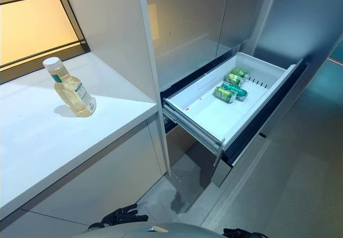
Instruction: Put drinks into fridge and close the fridge
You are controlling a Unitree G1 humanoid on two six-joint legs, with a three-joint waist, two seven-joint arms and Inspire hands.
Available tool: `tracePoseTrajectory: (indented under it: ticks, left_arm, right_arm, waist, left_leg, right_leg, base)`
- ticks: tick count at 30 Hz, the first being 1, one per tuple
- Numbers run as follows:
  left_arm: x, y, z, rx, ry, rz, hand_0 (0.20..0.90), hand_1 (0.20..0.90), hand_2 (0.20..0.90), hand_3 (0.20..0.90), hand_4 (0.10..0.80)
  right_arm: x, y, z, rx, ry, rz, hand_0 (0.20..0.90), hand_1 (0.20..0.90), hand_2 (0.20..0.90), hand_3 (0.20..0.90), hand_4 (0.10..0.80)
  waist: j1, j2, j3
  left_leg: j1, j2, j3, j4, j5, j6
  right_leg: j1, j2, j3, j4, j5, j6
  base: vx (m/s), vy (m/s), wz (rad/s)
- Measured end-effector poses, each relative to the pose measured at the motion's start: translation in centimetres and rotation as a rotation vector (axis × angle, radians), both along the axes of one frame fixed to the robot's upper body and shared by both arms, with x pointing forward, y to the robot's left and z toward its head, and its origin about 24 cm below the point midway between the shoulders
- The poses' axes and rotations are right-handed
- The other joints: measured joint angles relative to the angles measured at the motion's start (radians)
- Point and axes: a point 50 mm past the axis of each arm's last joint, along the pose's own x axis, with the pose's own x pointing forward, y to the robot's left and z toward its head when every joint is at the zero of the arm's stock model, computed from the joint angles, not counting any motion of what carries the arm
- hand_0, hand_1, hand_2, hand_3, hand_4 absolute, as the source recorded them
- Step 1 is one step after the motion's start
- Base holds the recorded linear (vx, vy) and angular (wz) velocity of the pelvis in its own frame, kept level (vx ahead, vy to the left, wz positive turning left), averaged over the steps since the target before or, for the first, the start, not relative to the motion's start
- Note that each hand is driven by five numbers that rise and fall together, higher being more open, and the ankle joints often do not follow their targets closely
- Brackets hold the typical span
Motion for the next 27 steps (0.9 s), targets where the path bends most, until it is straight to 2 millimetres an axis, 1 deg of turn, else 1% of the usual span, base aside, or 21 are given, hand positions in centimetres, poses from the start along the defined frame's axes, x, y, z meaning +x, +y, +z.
tracePoseTrajectory:
  ticks: [17,20,23,27]
  left_arm:
    - [0.1,-0.2,0.0,-0.024,-0.013,-0.02,0.9,0.9,0.9,0.9,0.8]
    - [0.6,-0.4,0.2,0.015,-0.051,-0.115,0.9,0.9,0.9,0.9,0.8]
    - [1.6,-0.8,0.6,0.063,-0.106,-0.245,0.9,0.9,0.9,0.9,0.8]
    - [2.8,-1.5,1.0,0.099,-0.183,-0.372,0.9,0.9,0.9,0.9,0.8]
  right_arm:
    - [0.1,-0.3,0.1,0.005,0.003,0.0,0.9,0.9,0.9,0.9,0.8]
    - [0.1,-0.4,0.1,0.005,0.006,0.001,0.9,0.9,0.9,0.9,0.8]
    - [0.1,-0.4,0.1,0.005,0.01,0.001,0.9,0.9,0.9,0.9,0.8]
    - [0.2,-0.4,0.1,0.005,0.01,0.002,0.9,0.9,0.9,0.9,0.8]
  waist:
    - [-0.001,0.008,0.004]
    - [0.0,0.01,0.004]
    - [-0.001,0.01,0.004]
    - [-0.005,0.01,0.004]
  left_leg:
    - [-0.001,0.001,-0.005,-0.001,0.0,0.0]
    - [-0.001,0.0,-0.005,-0.001,0.0,0.0]
    - [-0.001,0.0,-0.004,-0.001,0.0,0.0]
    - [0.0,0.001,0.0,-0.001,0.0,0.0]
  right_leg:
    - [-0.001,-0.001,-0.002,0.0,0.0,0.0]
    - [-0.001,-0.001,-0.002,0.0,0.0,0.0]
    - [-0.001,-0.001,-0.001,0.0,0.0,0.0]
    - [-0.002,-0.001,0.001,0.0,0.0,0.0]
  base:
    - [0.0,0.0,0.0]
    - [0.0,0.0,0.0]
    - [0.0,0.0,0.0]
    - [0.0,0.0,0.0]
